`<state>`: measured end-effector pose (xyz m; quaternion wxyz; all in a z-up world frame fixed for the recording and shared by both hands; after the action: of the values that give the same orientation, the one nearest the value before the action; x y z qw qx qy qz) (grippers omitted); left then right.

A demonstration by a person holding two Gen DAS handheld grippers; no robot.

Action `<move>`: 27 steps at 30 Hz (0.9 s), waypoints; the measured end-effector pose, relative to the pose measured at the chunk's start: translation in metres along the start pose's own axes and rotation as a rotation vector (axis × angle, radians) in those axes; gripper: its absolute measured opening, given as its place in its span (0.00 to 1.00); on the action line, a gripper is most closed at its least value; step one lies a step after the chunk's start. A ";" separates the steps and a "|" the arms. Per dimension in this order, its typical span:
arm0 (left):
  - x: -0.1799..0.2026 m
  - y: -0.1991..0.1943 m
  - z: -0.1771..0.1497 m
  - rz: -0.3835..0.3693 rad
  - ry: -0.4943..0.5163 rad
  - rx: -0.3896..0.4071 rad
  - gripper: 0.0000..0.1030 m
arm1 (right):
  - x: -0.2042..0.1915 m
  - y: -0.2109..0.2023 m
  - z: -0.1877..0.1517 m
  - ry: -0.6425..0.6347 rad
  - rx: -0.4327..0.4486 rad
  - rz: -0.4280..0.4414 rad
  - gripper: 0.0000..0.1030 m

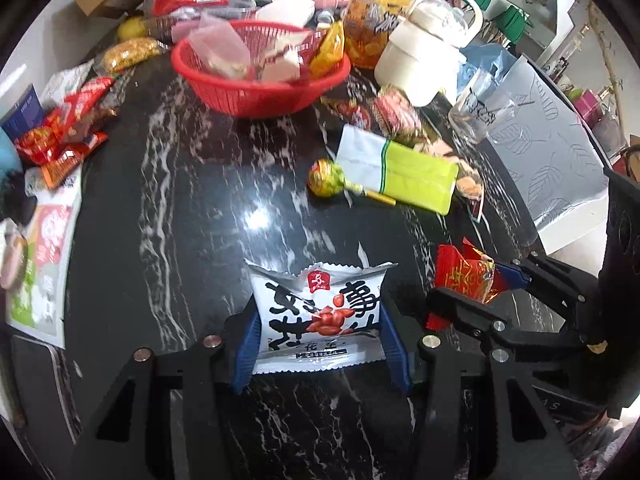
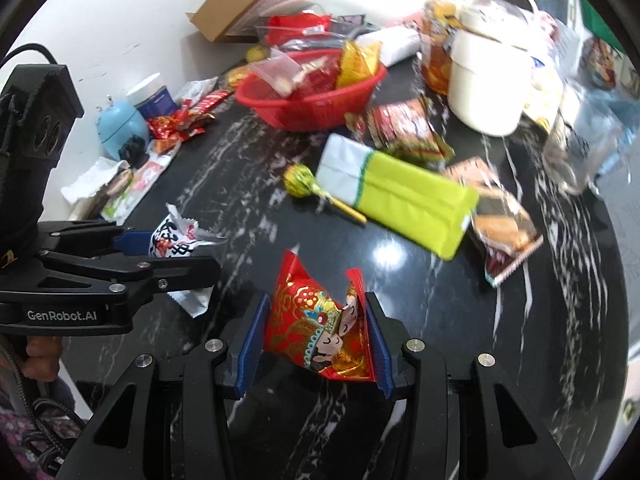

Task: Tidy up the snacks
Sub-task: 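Lift the white packet with the left gripper while the right lifts the red packet, then carry both packets over the red basket with both grippers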

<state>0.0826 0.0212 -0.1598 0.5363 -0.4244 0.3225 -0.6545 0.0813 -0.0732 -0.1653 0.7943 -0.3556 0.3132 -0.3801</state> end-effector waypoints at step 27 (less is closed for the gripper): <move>-0.011 -0.075 0.139 0.028 0.053 0.328 0.51 | -0.018 -0.039 0.145 -0.205 0.196 0.021 0.44</move>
<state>0.1763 0.0523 -0.0368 0.5986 -0.3092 0.2314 -0.7019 0.1685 -0.0288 -0.0500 0.8571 -0.3099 0.1952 -0.3621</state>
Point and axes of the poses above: each gripper's, at about its wrist camera, not at the fingertips, and y roughly the way its jaws point, x to its right, z to its top, the point moved 10 cm from there along y, roughly the way its jaws point, and after that the axes turned 4 degrees about z, right-handed, at the moved point
